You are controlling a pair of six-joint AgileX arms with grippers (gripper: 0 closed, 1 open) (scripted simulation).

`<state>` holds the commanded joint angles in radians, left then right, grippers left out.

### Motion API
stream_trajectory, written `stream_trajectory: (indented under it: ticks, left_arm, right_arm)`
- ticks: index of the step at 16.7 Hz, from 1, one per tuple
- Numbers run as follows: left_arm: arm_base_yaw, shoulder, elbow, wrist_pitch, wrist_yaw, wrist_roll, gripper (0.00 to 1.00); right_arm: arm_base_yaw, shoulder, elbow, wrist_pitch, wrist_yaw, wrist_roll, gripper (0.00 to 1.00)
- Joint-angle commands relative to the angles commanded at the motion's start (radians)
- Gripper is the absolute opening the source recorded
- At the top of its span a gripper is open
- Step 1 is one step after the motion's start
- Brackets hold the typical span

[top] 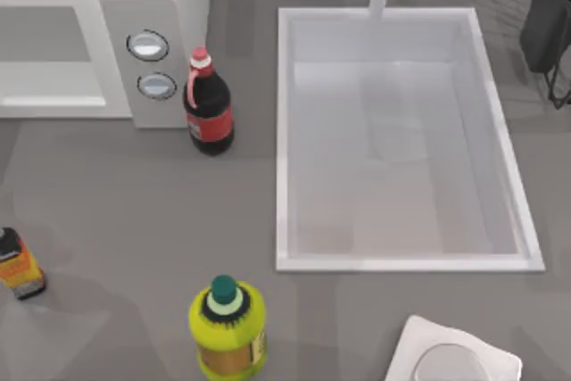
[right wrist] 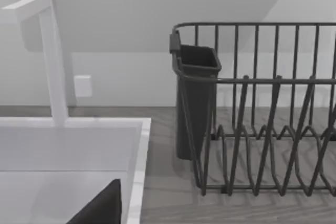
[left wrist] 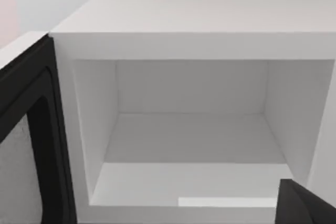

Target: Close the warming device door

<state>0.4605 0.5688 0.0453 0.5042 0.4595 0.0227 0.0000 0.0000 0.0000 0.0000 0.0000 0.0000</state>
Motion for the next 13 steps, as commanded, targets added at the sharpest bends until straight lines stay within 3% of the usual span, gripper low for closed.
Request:
stream_trajectory:
  ticks: [5, 13]
  left_arm:
    - [0.129, 0.214, 0.214, -0.203, 0.059, 0.168, 0.00]
    - [0.431, 0.852, 0.936, -0.850, 0.174, 0.615, 0.00]
  right_arm:
    - [0.000, 0.000, 0.000, 0.000, 0.000, 0.000, 1.00]
    - [0.000, 0.000, 0.000, 0.000, 0.000, 0.000, 1.00]
